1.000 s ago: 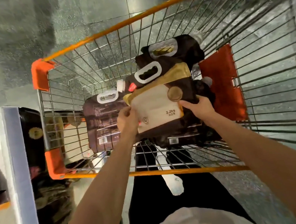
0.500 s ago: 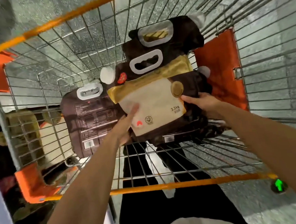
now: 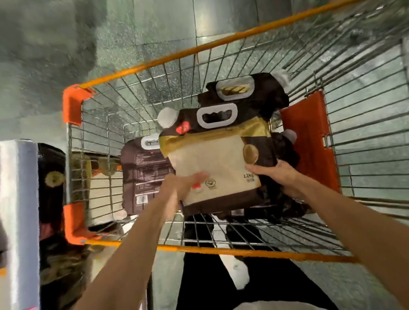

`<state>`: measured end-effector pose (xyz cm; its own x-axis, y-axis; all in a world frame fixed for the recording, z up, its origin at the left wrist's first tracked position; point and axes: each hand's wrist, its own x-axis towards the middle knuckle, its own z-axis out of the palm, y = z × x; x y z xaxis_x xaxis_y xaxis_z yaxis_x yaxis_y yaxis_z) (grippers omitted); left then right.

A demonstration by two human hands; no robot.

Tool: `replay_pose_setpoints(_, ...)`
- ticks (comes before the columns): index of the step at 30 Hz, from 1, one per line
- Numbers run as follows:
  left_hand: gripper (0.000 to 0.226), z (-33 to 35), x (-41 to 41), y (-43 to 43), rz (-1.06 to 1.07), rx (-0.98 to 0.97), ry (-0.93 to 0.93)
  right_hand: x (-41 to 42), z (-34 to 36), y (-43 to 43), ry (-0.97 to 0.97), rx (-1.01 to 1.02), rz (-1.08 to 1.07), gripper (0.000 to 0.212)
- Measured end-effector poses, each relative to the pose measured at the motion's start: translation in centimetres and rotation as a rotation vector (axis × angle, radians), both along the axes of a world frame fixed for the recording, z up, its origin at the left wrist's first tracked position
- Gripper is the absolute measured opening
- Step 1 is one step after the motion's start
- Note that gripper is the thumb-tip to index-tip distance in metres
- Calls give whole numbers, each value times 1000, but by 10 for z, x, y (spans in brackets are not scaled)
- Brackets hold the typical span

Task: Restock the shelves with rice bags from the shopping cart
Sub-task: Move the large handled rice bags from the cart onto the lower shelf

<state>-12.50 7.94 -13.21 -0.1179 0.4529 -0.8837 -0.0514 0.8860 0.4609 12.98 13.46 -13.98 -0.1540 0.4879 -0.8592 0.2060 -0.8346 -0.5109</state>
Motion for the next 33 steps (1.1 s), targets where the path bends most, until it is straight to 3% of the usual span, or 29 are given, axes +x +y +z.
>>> replay_pose_setpoints(2, 41, 20, -5, -9, 4, 63, 67, -6, 14, 1, 43, -16, 54, 32)
replay_pose_setpoints(5, 50, 63, -22, -27, 51, 163, 156, -21, 33, 15, 144, -61, 147, 62)
replay_pose_setpoints(8, 42, 104, -38, -48, 74, 265, 252, -51, 58, 21, 246, -18, 244, 70)
replay_pose_setpoints(10, 35, 135, -47, -64, 146, 333, 315, -80, 87, 17, 291, 60, 286, 56)
replay_pose_setpoints(12, 26, 171, -58, -84, 254, 392, 393, -115, 113, 9, 325, 146, 339, 25)
replay_pose_setpoints(13, 23, 185, -64, -96, 284, 415, 432, -130, 123, 3, 364, 180, 386, 23)
replay_pose_setpoints(15, 19, 222, -73, -126, 322, 436, 502, -161, 142, -8, 391, 230, 459, 40)
replay_pose_setpoints(19, 55, 295, -97, -195, 430, 449, 699, -225, 209, -35, 499, 314, 532, 29)
replay_pose_setpoints(24, 29, 373, -105, -276, 610, 563, 912, -292, 293, -100, 696, 390, 619, 24)
replay_pose_setpoints(29, 29, 419, -100, -381, 755, 708, 1045, -331, 355, -196, 744, 653, 695, 51)
replay_pose_setpoints(31, 40, 423, -99, -419, 868, 771, 1100, -339, 373, -236, 758, 710, 692, 52)
replay_pose_setpoints(33, 64, 422, -102, -460, 958, 809, 1130, -344, 390, -275, 792, 764, 722, 43)
